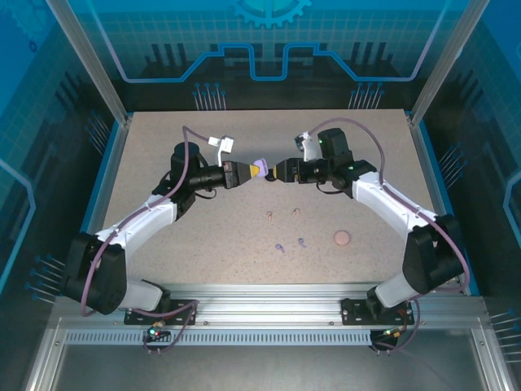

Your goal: Insert the wireless bluetooth earbuds into the charging case

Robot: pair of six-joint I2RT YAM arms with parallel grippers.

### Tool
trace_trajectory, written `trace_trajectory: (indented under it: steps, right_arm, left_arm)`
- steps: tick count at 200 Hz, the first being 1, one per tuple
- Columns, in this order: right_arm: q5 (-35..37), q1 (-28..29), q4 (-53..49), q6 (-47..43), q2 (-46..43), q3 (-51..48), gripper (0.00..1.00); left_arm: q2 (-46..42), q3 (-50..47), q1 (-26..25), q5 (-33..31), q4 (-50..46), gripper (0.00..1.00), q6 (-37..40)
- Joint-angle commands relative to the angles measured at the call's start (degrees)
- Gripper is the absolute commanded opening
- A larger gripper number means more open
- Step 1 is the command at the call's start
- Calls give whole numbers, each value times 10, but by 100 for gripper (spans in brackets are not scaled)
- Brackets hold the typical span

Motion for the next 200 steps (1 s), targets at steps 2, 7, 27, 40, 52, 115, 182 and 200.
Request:
trace_trajectory:
  steps: [2, 7, 27, 40, 52, 115, 182, 200]
  right_arm:
    - [-57, -8, 5, -17, -36, -5, 59]
    - [-65, -8, 6, -19, -36, -3, 58]
    - [-78, -6, 12, -20, -28, 2, 54]
    - [-81, -4, 16, -18, -20, 7, 52]
    - [-84, -1, 19, -15, -12, 14, 50]
    - [-74, 22, 25, -9, 22, 42, 47]
    - [-68, 29, 34, 3, 53, 59, 41]
    - [-70, 30, 36, 5, 56, 62, 40]
  left_arm:
    - [-10, 10, 0, 19, 25, 0, 9]
    - [-10, 10, 0, 20, 25, 0, 10]
    - [-10, 11, 0, 20, 26, 0, 8]
    - [-10, 11, 0, 20, 25, 0, 8]
    - [-11, 11, 0, 20, 24, 0, 8]
    - [-10, 11, 0, 20, 24, 0, 6]
    - [-13, 9, -1, 21, 28, 0, 3]
    - [-12, 8, -1, 22, 28, 0, 3]
